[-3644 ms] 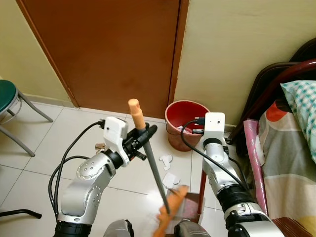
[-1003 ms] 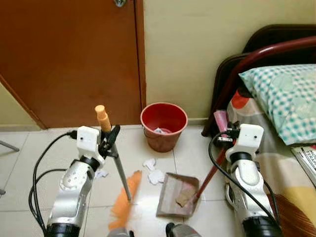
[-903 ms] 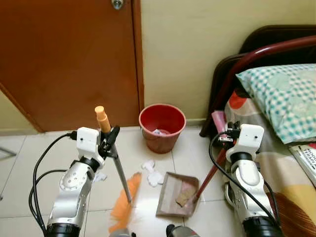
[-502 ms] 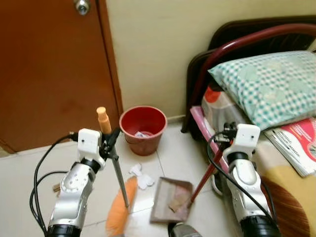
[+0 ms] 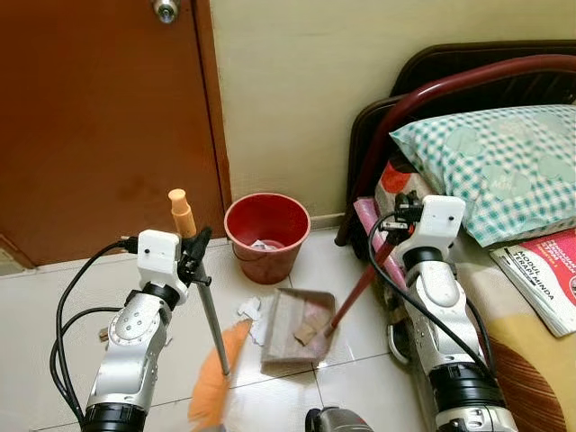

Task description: Sweep floor

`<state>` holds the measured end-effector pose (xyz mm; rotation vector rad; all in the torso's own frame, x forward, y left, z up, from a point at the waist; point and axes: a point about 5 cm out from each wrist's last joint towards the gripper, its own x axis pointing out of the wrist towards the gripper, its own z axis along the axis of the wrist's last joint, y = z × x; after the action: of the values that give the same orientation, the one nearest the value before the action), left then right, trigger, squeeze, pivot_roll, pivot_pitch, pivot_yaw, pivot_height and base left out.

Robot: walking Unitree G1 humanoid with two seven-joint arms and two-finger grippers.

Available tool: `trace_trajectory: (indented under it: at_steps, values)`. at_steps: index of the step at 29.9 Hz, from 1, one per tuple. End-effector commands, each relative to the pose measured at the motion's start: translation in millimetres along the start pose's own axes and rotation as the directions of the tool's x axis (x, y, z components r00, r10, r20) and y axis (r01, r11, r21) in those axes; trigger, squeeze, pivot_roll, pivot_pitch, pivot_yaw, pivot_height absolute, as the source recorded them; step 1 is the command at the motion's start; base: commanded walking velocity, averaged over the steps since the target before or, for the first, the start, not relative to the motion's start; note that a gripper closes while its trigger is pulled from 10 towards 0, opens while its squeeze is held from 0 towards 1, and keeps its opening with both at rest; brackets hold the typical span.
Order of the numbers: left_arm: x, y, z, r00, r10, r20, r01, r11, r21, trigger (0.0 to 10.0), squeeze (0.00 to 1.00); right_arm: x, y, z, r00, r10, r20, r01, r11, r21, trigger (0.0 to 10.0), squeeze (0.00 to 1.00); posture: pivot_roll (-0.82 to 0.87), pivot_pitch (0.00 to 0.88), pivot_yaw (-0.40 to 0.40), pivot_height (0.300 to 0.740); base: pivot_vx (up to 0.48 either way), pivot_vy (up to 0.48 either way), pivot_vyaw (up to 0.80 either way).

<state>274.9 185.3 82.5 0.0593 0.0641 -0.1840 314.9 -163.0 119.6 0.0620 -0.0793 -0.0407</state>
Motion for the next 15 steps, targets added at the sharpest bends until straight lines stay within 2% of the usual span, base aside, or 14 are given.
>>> trace_trajectory:
  at_steps: [1, 4, 6, 9, 15]
  values:
    - [-3.8, 14.9, -2, 0.998, 0.061, -0.029, -0.058, 0.995, 0.082, 10.0, 0.0, 6.1, 4.9, 18, 0.998, 0.031, 0.05, -0.032, 0.999, 0.019, 10.0, 0.0, -0.06, 0.059, -0.01, 0.74, 0.0, 0.0, 0.0]
    - [-6.1, 25.7, -5, 0.99, 0.137, -0.044, -0.131, 0.984, 0.118, 10.0, 0.0, 9.5, 10.8, 30, 0.995, 0.072, 0.073, -0.075, 0.996, 0.047, 10.0, 0.0, -0.06, 0.062, -0.01, 0.74, 0.0, 0.0, 0.0]
    - [-7.6, 29.9, -7, 0.985, 0.163, -0.051, -0.157, 0.982, 0.104, 10.0, 0.0, 14.1, 14.7, 41, 0.991, 0.1, 0.092, -0.107, 0.991, 0.076, 10.0, 0.0, -0.06, 0.066, -0.011, 0.74, 0.0, 0.0, 0.0]
    - [-8.4, 30.7, -8, 0.982, 0.179, -0.061, -0.172, 0.979, 0.109, 10.0, 0.0, 23.9, 20.4, 62, 0.982, 0.131, 0.137, -0.147, 0.983, 0.109, 10.0, 0.0, -0.06, 0.066, -0.012, 0.74, 0.0, 0.0, 0.0]
    - [-8.1, 29.0, -9, 0.98, 0.186, -0.066, -0.178, 0.978, 0.11, 10.0, 0.0, 34.7, 30.4, 86, 0.967, 0.182, 0.178, -0.209, 0.967, 0.147, 10.0, 0.0, -0.06, 0.068, -0.013, 0.74, 0.0, 0.0, 0.0]
